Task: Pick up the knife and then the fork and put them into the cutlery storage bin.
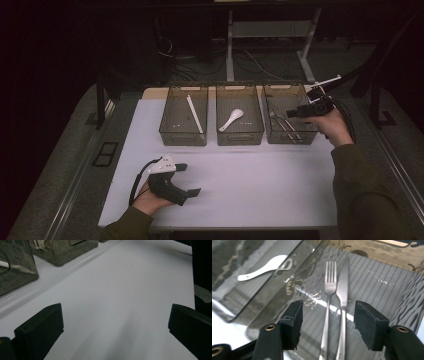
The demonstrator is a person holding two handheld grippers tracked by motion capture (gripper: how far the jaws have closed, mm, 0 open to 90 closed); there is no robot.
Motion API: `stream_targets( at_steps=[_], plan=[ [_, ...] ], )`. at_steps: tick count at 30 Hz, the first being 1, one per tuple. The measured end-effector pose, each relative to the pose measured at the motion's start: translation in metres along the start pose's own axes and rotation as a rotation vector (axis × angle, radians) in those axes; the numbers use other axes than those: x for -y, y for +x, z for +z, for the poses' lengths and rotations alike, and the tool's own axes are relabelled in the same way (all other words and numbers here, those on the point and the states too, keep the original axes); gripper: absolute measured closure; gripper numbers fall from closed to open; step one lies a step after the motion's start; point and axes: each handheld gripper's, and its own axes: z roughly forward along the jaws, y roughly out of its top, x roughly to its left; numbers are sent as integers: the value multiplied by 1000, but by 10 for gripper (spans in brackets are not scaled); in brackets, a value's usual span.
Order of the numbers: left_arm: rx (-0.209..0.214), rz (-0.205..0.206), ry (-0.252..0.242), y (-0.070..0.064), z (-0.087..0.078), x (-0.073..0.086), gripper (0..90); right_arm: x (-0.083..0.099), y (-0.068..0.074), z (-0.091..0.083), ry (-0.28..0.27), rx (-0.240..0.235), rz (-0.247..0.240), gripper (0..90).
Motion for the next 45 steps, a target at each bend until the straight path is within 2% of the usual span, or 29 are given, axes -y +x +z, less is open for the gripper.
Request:
stream_targets(
  at_steps=[7, 18, 25, 31, 35, 41, 45],
  plan=[
    [4, 5, 0, 0, -1, 1, 0, 27, 17, -17, -84, -33, -23, 330],
    [-5, 7, -9, 2, -4, 1, 0, 74, 54, -41, -208, -110, -106, 248],
    [-4, 10, -6, 3, -5, 2, 0, 105, 74, -50, -271, -128, -149, 189],
    [-3, 14, -7, 3, -6, 2, 0, 136, 82, -50, -286, -144, -178, 183],
    [-5, 14, -8, 3, -7, 2, 0, 154, 85, -48, -295, -147, -181, 182],
    [-4, 18, -9, 3, -7, 2, 0, 172, 87, -48, -294, -163, -161, 182],
    [-5, 21, -8, 4, -7, 2, 0, 181, 91, -48, -293, -164, -170, 182]
  ],
)
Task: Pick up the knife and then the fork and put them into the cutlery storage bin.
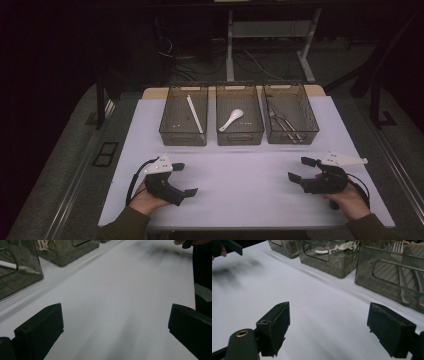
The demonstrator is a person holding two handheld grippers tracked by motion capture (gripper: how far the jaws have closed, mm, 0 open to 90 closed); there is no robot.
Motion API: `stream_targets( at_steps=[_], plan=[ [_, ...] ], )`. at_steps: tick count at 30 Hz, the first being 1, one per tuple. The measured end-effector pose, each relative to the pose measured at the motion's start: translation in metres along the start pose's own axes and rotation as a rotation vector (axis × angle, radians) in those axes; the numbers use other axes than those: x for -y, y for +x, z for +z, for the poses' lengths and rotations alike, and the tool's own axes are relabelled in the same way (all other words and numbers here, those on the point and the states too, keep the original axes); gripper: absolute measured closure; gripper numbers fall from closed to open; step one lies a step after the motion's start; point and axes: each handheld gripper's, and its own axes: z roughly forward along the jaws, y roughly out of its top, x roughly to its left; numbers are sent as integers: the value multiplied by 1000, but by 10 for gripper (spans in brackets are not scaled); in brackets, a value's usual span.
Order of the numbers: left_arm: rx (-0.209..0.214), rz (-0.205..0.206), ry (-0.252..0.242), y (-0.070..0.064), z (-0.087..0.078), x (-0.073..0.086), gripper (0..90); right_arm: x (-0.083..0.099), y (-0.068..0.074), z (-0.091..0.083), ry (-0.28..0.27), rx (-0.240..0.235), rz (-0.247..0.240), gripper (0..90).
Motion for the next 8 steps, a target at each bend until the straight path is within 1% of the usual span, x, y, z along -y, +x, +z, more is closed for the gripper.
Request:
stream_targets(
  at_steps=[2, 5, 8],
  plan=[
    [0, 7, 2, 0, -1, 0, 0, 5, 3, 0, 12, -6, -3, 182],
    [-1, -1, -1, 0, 0, 0, 0, 9, 6, 1, 38, -5, -24, 182],
    [0, 2, -1, 0, 0, 0, 0, 9, 6, 2, 38, -10, -22, 178]
  ],
)
